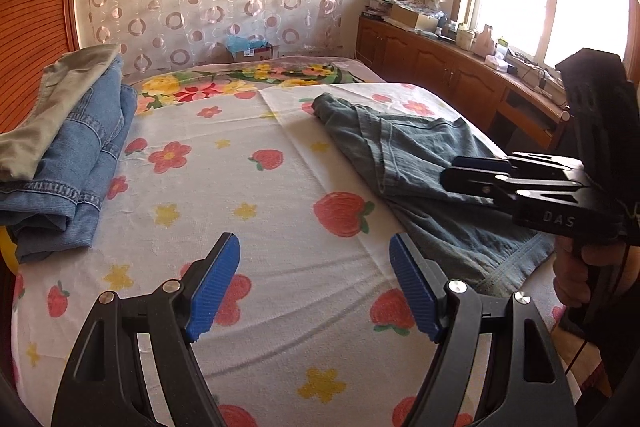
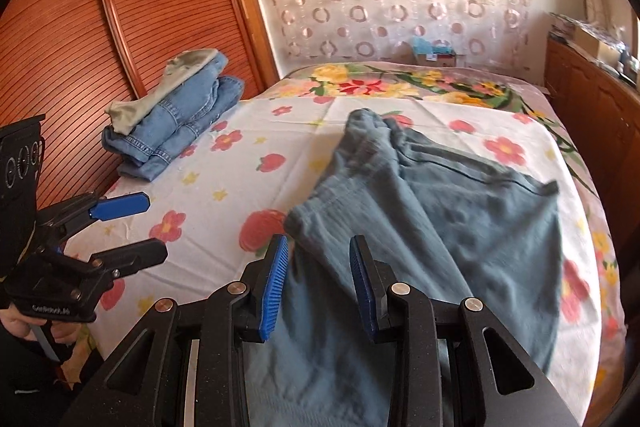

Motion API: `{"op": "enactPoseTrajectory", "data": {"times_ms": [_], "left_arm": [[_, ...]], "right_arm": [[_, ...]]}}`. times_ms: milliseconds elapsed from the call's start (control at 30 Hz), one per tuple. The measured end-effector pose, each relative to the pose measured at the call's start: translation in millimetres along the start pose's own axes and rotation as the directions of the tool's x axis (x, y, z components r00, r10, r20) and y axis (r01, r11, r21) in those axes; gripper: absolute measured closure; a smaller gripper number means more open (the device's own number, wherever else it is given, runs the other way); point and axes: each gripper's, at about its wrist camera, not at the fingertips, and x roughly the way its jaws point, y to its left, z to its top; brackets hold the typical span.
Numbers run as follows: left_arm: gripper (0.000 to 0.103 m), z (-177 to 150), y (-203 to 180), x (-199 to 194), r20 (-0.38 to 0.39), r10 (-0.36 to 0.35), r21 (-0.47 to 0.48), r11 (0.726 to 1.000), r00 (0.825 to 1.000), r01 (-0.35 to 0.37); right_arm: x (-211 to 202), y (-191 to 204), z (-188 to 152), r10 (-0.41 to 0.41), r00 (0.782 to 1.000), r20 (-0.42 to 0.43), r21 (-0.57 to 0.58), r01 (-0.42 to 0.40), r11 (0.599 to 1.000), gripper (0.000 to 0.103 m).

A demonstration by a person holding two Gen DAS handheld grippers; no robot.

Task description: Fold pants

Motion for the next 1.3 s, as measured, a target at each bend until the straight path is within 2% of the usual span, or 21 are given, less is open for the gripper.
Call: {"op": "enactPoseTrajectory", "data": {"times_ms": [367,400,467,533,600,700,833,1067,1300], "left_arm": [[0.025,-3,7,0,0.001,0.0,-0.018,1.0,1.0,0.0],[0.025,-3,8,1,0.0,-0.001,-0.019,1.0,1.0,0.001],[0.025,-4,8,1,-0.002,-0.001,-0.019,1.0,1.0,0.001],[0.025,-4,8,1,-0.002,-0.002,-0.018,1.0,1.0,0.002],[0.025,-4,8,2,-0.003,-0.003,-0.017,1.0,1.0,0.003],[0.025,-4,7,1,-0.006,-0.002,-0.014,1.0,1.0,0.002],[0.025,-4,4,2,-0.005,-0.005,-0.007,1.0,1.0,0.005],[0.025,-4,2,1,-0.004,-0.009,-0.003,1.0,1.0,0.009],[0.025,-5,4,0,-0.008,-0.005,-0.01,1.0,1.0,0.005]], "right_arm": [[48,0,15,-0.028,0.995,-0.092,-0.083,0.021,0.996,0.071],[51,1,15,-0.045,0.993,-0.105,-0.093,0.035,0.995,0.074],[53,-2,16,-0.072,0.991,-0.112,-0.109,0.06,0.992,0.095],[50,-6,19,-0.058,0.994,-0.093,-0.1,0.049,0.994,0.1],[41,-9,24,-0.064,0.997,-0.041,-0.068,0.061,0.996,0.1],[23,-32,30,-0.081,0.997,0.006,-0.002,0.081,0.997,0.1],[6,-62,37,-0.139,0.99,0.026,0.023,0.138,0.99,0.1],[1,-125,45,-0.264,0.964,0.002,0.083,0.263,0.961,0.1],[23,-161,54,-0.325,0.944,-0.055,0.158,0.33,0.931,0.1]]}}
